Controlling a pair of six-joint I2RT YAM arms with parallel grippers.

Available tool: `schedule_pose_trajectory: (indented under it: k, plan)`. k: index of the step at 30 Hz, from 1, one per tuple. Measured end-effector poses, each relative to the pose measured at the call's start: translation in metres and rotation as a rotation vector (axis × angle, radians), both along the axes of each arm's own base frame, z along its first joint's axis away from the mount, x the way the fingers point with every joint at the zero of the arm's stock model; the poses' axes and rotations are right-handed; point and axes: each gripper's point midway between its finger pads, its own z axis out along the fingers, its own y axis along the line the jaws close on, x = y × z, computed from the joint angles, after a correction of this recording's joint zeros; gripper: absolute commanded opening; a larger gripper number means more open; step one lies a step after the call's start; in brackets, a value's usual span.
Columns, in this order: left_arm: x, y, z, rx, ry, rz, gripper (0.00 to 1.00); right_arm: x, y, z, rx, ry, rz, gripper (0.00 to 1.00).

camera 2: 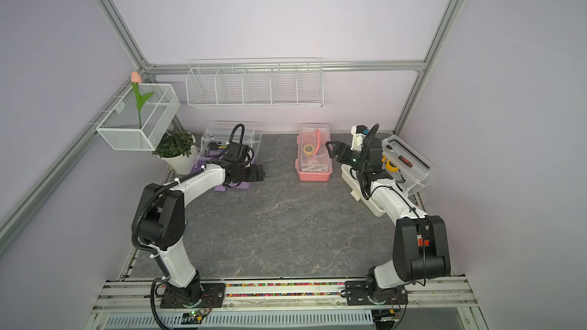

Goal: Close toolboxes
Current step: Move the toolbox to the center of the board.

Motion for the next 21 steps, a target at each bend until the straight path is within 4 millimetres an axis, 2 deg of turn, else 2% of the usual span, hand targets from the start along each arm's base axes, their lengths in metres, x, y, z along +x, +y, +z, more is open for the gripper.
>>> schedule_pose_trajectory:
  k: [7, 13, 17, 21]
  plan:
    - [-0.01, -0.033, 0.005, -0.112, 0.031, -0.026, 0.92, -0.028, 0.016, 0.011, -0.113, -0.032, 0.012, 0.88]
    - [-0.025, -0.085, 0.009, -0.223, 0.066, -0.079, 0.92, -0.04, 0.017, 0.008, -0.167, -0.024, 0.016, 0.89]
    - [-0.049, -0.122, 0.012, -0.283, 0.102, -0.112, 0.93, -0.045, 0.014, -0.002, -0.196, 0.009, 0.015, 0.88]
    - [-0.071, -0.158, 0.016, -0.366, 0.126, -0.129, 0.93, -0.052, 0.008, -0.003, -0.214, 0.011, -0.002, 0.88]
